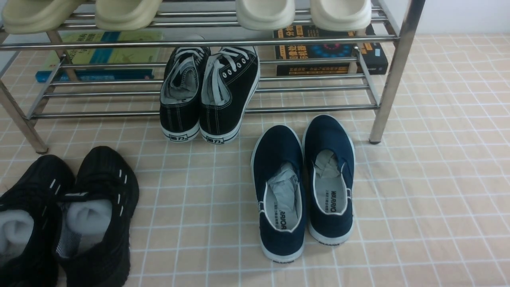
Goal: Take the shoes off the shelf from the light coffee tablecloth by hand.
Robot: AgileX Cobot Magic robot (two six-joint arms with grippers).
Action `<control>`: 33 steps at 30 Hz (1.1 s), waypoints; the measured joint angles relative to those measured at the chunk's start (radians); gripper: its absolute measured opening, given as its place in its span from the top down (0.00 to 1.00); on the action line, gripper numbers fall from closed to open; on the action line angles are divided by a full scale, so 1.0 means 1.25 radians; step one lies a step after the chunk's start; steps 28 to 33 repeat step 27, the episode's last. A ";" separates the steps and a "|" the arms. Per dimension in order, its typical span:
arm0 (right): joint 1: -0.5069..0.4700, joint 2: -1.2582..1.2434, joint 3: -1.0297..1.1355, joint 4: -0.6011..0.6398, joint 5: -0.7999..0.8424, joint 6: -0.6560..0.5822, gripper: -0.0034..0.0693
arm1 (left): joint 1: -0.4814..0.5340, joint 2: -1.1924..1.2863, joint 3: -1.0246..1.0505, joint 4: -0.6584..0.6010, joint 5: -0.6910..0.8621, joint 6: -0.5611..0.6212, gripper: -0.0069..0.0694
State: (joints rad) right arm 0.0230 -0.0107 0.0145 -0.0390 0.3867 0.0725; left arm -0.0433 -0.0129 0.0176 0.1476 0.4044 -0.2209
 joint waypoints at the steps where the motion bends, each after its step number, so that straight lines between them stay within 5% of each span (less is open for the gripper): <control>1: 0.000 0.000 0.000 0.000 0.000 0.000 0.62 | 0.000 0.000 0.000 0.000 0.000 0.000 0.80; 33: 0.000 0.000 0.000 0.000 0.000 0.000 0.62 | 0.043 0.000 0.000 0.000 0.000 0.000 0.78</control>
